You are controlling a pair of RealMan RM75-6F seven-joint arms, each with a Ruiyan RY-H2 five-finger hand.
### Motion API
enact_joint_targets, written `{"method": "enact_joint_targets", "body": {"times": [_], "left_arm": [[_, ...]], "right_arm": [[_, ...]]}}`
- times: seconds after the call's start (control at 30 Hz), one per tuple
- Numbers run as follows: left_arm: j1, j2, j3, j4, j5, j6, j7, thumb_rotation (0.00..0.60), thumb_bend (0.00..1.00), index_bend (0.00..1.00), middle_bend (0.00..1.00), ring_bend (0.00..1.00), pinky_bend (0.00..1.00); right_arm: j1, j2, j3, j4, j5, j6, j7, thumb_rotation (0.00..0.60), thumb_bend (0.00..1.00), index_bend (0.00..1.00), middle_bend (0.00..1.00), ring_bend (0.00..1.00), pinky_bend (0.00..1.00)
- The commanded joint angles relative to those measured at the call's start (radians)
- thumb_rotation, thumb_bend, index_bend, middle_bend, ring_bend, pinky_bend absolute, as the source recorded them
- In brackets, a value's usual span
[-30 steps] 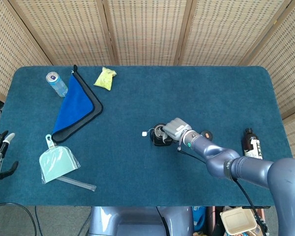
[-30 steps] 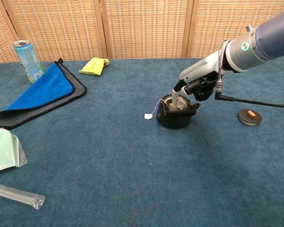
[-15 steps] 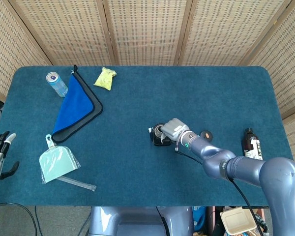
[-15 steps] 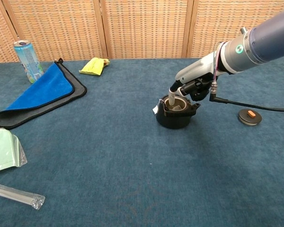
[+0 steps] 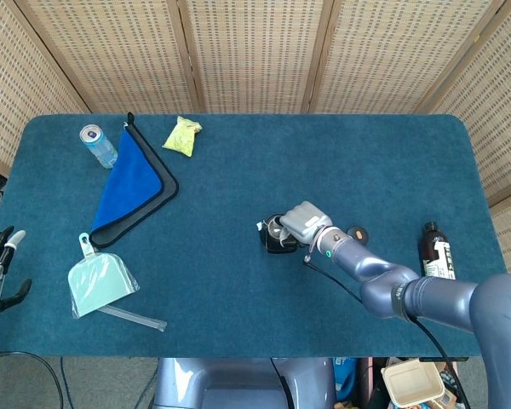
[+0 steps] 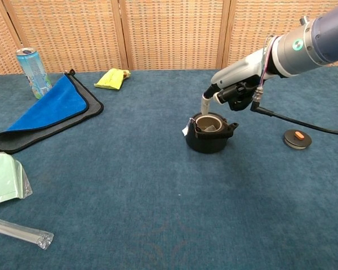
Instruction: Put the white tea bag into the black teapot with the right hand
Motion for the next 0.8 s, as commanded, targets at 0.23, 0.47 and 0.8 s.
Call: {"method": "enact_joint_targets", "body": {"times": [0.23,0.47,0.8], "left_arm": [[0.002,0.007,-0.001,-0.018,0.008,0.012,0.004,0.600,0.38,0.02,0.00,0.00,0.00],[0.006,0.014,-0.002,-0.028,0.008,0.021,0.003,0.600,0.38,0.02,0.00,0.00,0.00],[0.007,0.018,-0.009,-0.044,0.021,0.043,-0.004,0.600,0.38,0.02,0.00,0.00,0.00]], "right_arm": [[-0.132,0.125,0.058,-0.159,-0.103,0.222,0.047,0.000,1.00,0.22,1.00,1.00,1.00],[-0.313,0.173,0.097,-0.226,-0.250,0.473,0.101,0.000,1.00,0.22,0.91,0.98,1.00],[-0.515,0.138,0.129,-0.268,-0.337,0.747,0.056,0.000,0.76,0.22,0.64,0.70,0.78]]}}
